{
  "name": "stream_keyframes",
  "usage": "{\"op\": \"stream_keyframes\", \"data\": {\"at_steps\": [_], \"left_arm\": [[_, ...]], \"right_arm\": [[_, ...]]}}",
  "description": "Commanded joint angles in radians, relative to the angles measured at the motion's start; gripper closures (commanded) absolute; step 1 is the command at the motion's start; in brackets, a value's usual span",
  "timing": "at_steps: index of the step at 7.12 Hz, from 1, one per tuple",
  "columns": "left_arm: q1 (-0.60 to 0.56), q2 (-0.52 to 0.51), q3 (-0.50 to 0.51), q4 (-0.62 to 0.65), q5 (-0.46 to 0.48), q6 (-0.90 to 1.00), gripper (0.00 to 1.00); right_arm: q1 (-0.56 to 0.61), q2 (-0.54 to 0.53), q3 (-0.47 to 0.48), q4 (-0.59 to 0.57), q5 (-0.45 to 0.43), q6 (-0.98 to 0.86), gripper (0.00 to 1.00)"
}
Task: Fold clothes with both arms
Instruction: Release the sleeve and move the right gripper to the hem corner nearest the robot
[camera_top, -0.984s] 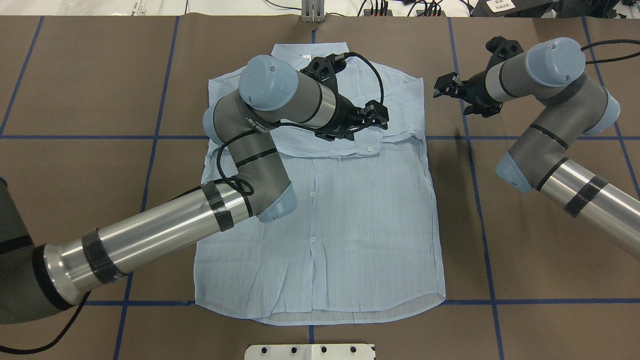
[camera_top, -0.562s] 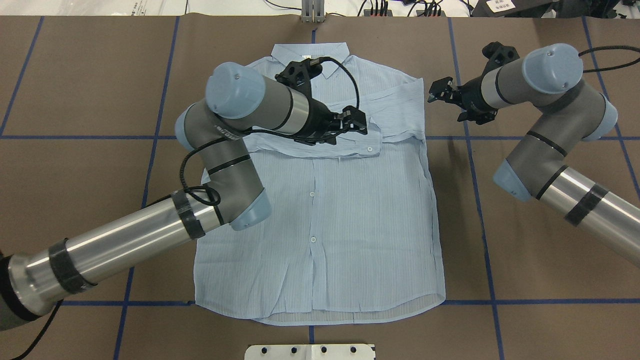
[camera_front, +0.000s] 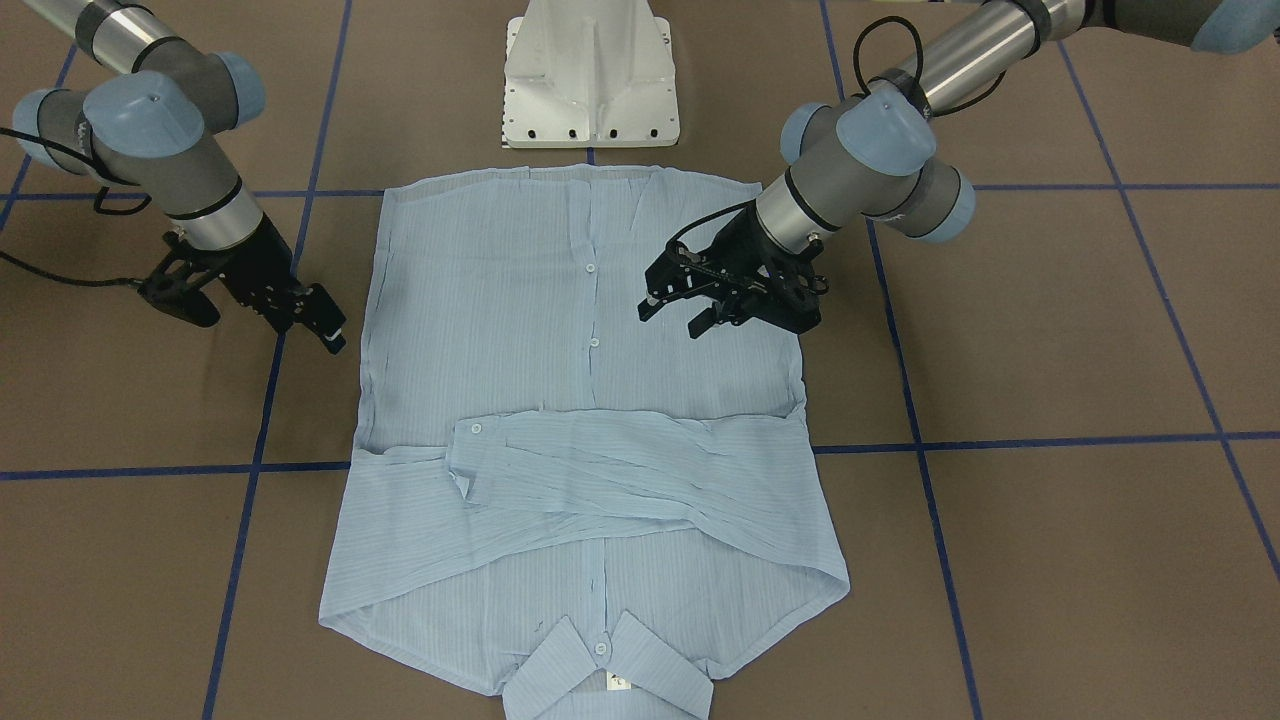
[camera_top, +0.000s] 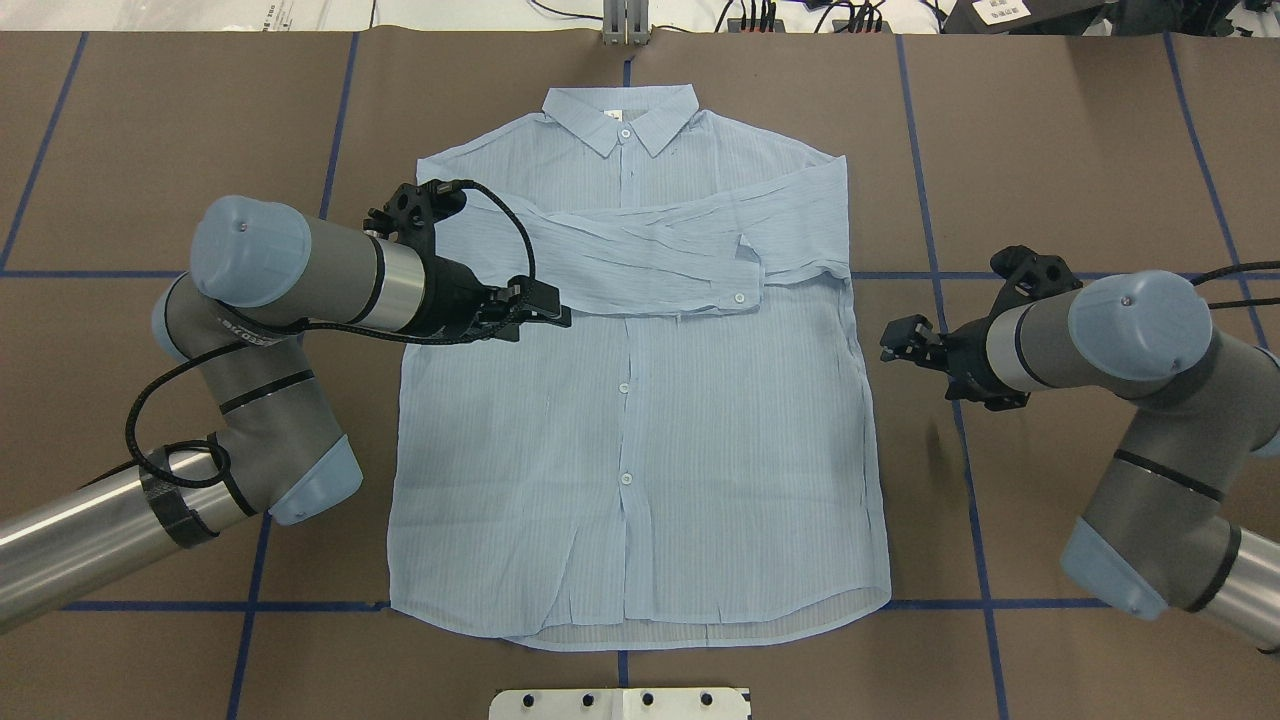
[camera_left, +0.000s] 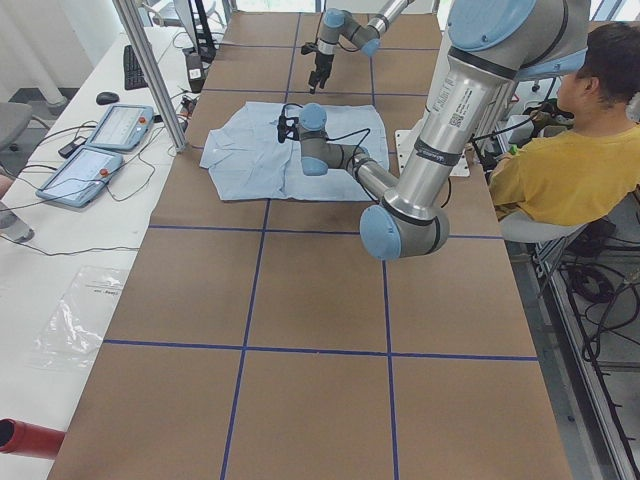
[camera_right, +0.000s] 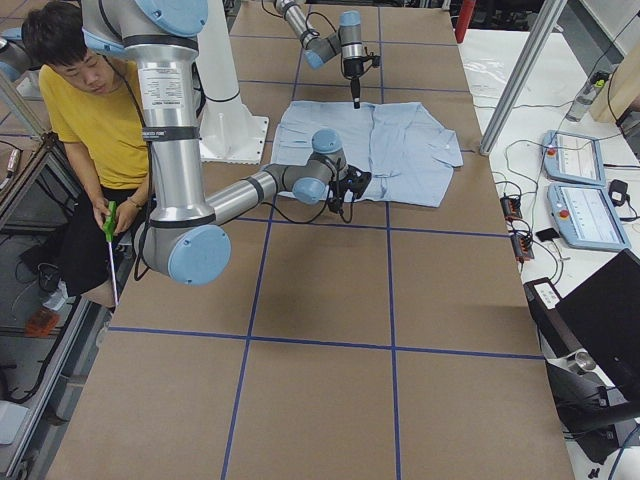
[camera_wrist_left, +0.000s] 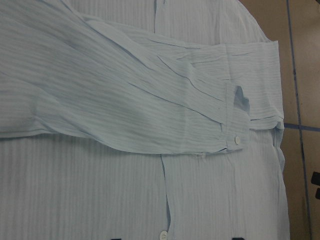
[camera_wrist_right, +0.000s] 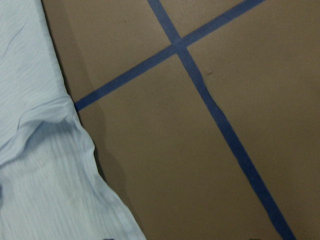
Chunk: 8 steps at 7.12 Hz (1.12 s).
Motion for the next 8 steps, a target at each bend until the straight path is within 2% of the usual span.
{"op": "stream_keyframes", "data": {"at_steps": [1, 2, 4, 5, 6, 8], "left_arm": [[-0.027, 0.023, -0.003, 0.0, 0.0, 0.039, 0.21], [-0.027, 0.032, -0.003, 0.0, 0.0, 0.071, 0.21], [-0.029, 0.046, -0.005, -0.001, -0.002, 0.07, 0.2], [-0.029, 0.06, -0.006, -0.01, -0.002, 0.07, 0.2], [-0.027, 0.071, -0.006, -0.014, -0.002, 0.068, 0.2], [-0.027, 0.074, -0.003, -0.014, 0.0, 0.064, 0.2]], "right_arm": [[-0.114, -0.101, 0.194, -0.156, -0.032, 0.062, 0.08], [-0.189, -0.108, 0.229, -0.17, -0.071, 0.142, 0.09], [-0.343, -0.079, 0.312, -0.346, -0.185, 0.25, 0.15], [-0.392, -0.076, 0.308, -0.351, -0.222, 0.313, 0.17], [-0.443, -0.074, 0.302, -0.352, -0.306, 0.338, 0.22], [-0.468, -0.07, 0.294, -0.351, -0.322, 0.396, 0.23]]}}
